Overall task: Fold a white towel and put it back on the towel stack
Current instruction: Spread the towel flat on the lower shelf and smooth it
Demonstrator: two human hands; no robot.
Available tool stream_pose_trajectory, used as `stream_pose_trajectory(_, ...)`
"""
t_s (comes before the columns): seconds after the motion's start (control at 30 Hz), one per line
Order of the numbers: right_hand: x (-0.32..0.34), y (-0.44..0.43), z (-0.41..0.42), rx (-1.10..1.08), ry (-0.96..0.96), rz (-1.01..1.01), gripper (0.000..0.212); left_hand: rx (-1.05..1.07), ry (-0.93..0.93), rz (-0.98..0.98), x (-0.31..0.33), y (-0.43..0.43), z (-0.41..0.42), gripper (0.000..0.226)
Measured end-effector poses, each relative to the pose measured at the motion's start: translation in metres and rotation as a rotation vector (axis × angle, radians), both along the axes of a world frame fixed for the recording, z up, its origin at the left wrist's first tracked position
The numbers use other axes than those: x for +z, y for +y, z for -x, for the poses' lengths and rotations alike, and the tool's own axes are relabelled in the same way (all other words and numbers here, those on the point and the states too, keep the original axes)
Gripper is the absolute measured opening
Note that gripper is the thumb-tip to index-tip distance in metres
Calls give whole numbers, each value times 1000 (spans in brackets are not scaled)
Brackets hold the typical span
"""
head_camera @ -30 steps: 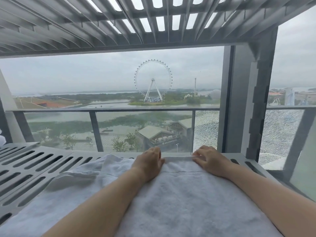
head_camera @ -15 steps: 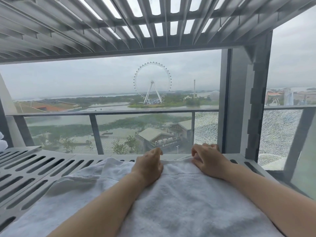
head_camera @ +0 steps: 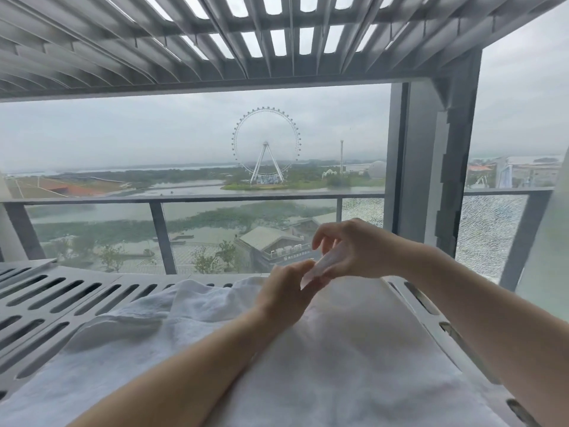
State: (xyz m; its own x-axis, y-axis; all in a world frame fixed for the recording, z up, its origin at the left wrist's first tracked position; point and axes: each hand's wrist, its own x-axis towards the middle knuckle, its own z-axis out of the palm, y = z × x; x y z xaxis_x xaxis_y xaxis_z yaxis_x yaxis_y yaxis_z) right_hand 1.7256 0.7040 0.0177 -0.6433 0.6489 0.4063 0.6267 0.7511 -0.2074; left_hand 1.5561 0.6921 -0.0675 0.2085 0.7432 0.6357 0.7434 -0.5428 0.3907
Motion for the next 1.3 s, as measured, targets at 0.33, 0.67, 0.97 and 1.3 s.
stream_pose_trajectory(0.33, 8, -1, -13, -73, -48, 101, 22, 16, 27, 77, -5, 0, 4, 24)
stream_pose_trajectory(0.67, 8, -8, -1, -1, -61, -49, 18, 12, 46, -75, -1, -5, 3, 24)
stream_pose_trajectory(0.97, 14, -2, -10, -133, -114, -108, 24, 196, 323, 120, -5, 5, 20, 42)
stream_pose_trajectory(1.3, -14, 2, 7, -258, -500, -158, 37, 62, 229, -112, -5, 2, 14, 19)
